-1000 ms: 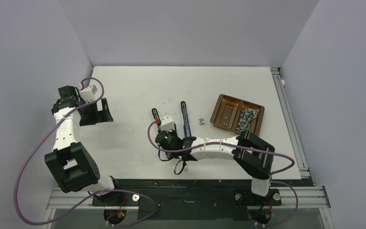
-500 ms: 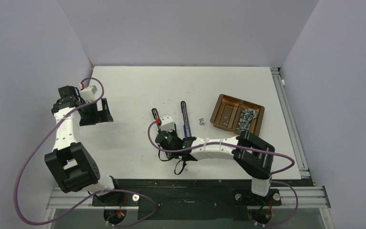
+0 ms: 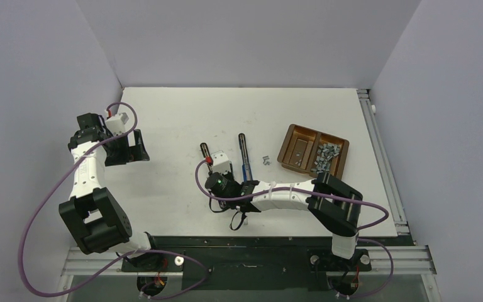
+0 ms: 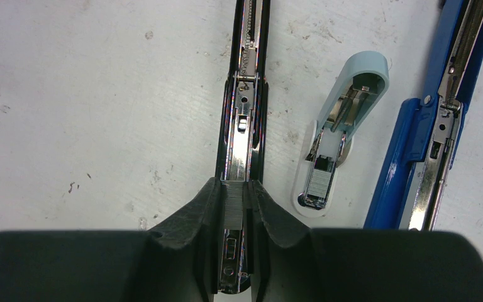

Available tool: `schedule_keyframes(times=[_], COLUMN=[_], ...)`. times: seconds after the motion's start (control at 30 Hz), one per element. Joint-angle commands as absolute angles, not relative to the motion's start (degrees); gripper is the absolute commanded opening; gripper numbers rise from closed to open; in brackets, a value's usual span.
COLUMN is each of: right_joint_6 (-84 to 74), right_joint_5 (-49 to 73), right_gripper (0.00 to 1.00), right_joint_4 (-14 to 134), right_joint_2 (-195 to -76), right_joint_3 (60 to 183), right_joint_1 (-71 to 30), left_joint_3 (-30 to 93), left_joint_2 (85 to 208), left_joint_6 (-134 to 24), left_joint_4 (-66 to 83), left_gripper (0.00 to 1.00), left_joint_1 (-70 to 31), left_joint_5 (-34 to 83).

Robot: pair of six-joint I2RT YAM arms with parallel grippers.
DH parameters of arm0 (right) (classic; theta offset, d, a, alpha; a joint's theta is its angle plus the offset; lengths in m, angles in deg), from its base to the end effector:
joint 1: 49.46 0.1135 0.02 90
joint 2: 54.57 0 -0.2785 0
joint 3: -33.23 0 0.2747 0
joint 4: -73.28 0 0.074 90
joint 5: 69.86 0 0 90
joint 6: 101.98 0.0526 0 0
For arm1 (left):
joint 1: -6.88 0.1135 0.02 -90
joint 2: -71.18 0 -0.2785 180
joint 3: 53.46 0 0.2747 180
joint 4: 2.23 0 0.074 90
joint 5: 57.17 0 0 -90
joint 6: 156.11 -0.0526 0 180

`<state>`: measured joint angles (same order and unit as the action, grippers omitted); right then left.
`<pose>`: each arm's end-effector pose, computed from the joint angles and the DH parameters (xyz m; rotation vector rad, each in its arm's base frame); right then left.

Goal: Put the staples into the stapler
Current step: Install the staple into the stapler.

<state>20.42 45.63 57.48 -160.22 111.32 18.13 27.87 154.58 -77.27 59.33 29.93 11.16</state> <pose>0.1837 0.3861 0.1712 -0.4736 2.2231 0.4181 0.2994 0.1063 0.2701 -0.1521 2.5779 -0.2942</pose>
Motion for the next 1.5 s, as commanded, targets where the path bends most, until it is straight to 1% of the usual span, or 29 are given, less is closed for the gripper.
schedule_keyframes(times=[0.0,1.13,1.47], right_joint_6=[21.1,21.0,21.3], right_joint_5=[46.4,46.2,44.2], right_gripper=[0.08,0.09,0.09], right_joint_4=[57.8,56.2,56.5], right_joint_2=[-160.2,-162.1,-162.5], right_joint_3=[111.3,112.4,112.0], right_joint_1=[18.1,17.9,17.5], left_joint_3=[29.2,30.6,31.2], left_joint_2=[154.3,154.6,154.6], left_joint_6=[-77.5,-77.7,-77.9], left_joint_4=[57.9,58.5,58.7], left_gripper=[0.96,0.96,0.96], left_joint_1=[30.3,30.3,30.3], left_joint_5=[10.7,10.5,10.6])
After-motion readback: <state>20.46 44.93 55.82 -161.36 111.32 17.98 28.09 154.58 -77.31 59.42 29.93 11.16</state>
